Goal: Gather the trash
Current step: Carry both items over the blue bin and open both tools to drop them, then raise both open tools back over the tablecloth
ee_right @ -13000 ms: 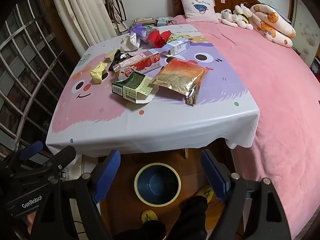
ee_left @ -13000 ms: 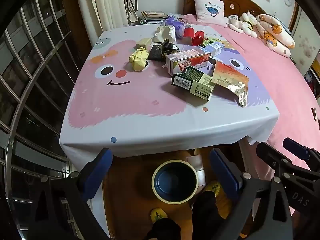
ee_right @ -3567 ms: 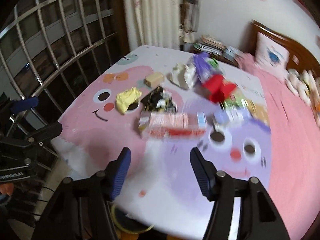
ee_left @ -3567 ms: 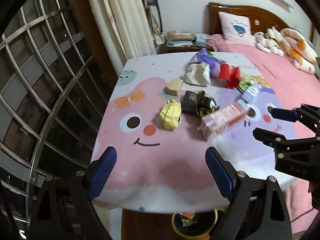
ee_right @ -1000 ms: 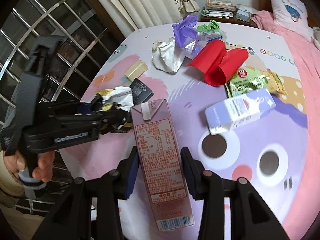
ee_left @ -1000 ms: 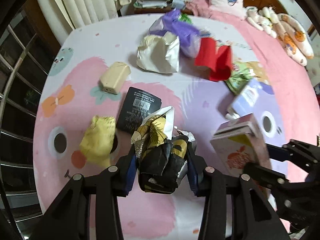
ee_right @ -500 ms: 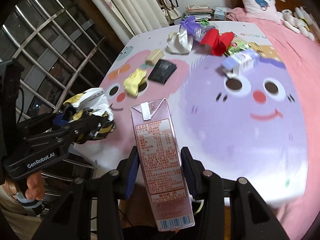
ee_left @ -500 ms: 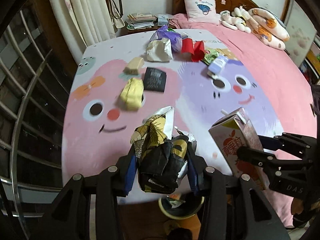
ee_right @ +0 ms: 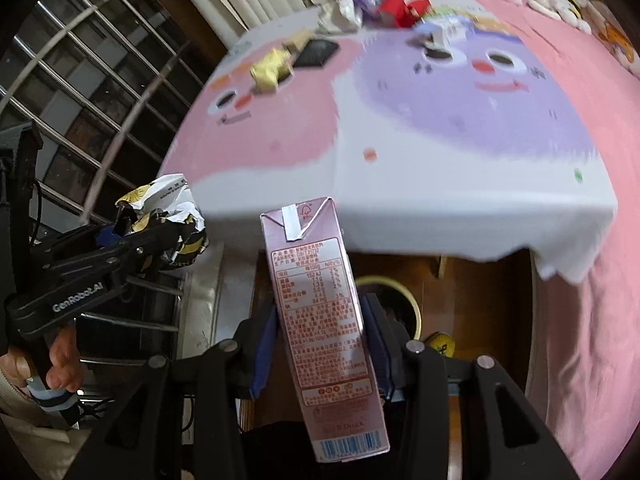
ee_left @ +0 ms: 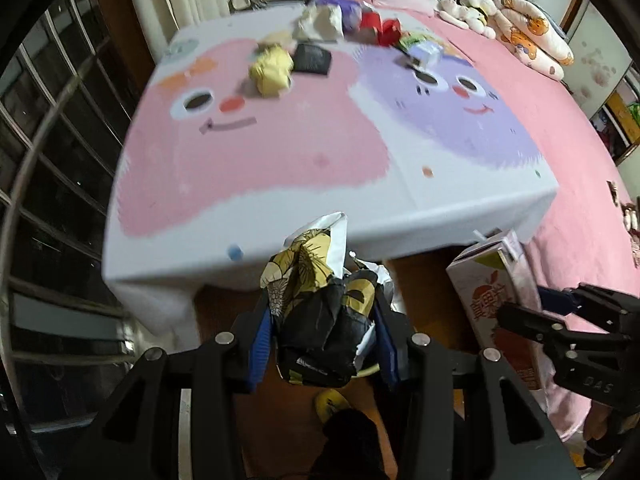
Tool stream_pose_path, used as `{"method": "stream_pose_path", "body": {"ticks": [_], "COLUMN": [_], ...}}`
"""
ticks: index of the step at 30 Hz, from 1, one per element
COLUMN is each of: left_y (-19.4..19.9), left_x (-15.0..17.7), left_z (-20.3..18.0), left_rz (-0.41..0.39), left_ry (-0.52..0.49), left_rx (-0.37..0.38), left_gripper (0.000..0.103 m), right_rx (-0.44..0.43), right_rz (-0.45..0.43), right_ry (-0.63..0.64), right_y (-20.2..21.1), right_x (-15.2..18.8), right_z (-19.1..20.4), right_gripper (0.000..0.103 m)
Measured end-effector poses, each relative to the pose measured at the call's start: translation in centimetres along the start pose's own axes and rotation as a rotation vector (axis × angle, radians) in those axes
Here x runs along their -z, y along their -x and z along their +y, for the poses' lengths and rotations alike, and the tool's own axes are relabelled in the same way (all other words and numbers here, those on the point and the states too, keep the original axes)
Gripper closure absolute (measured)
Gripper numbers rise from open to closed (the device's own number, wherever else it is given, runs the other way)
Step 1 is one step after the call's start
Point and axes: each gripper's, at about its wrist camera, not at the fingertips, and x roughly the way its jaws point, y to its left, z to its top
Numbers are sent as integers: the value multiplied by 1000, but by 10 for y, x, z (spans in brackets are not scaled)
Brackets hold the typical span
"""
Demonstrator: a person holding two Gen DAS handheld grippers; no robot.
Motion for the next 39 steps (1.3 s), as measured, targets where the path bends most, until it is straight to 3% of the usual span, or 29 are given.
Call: {"method": "stream_pose_path", "body": {"ticks": [8, 17, 23, 26, 30, 31, 33, 39], "left_y": [-68, -199, -273, -292, -301, -301, -299, -273], "left_x": [42, 83, 97, 102, 110, 107, 107, 100], "left_z": [-14, -30, -35, -35, -32, -32, -30, -27], "left_rz": [89, 190, 241, 257, 256, 257, 258, 214], "left_ry": [6, -3, 14, 16, 39, 40, 38, 37], "left_rx": [-1, -42, -30, -26, -41, -48, -65, -99], "left_gripper": [60, 59, 56, 50, 23, 15, 14, 14], "right_rx": [5, 15, 20, 19, 5, 2, 6, 3], "right_rz": [100, 165, 177, 185, 198, 199, 201, 208], "right_ry": [-157, -333, -389, -413, -458, -464, -460, -420], "right_y": [-73, -199, -266, -288, -302, -303, -301, -279], "right_x": [46, 91, 96, 98, 98, 99, 100, 98], "right_z": [-37, -103, -131, -138, -146, -148, -148, -138], "right_gripper": [62, 61, 61, 59, 59, 55, 48, 48]}}
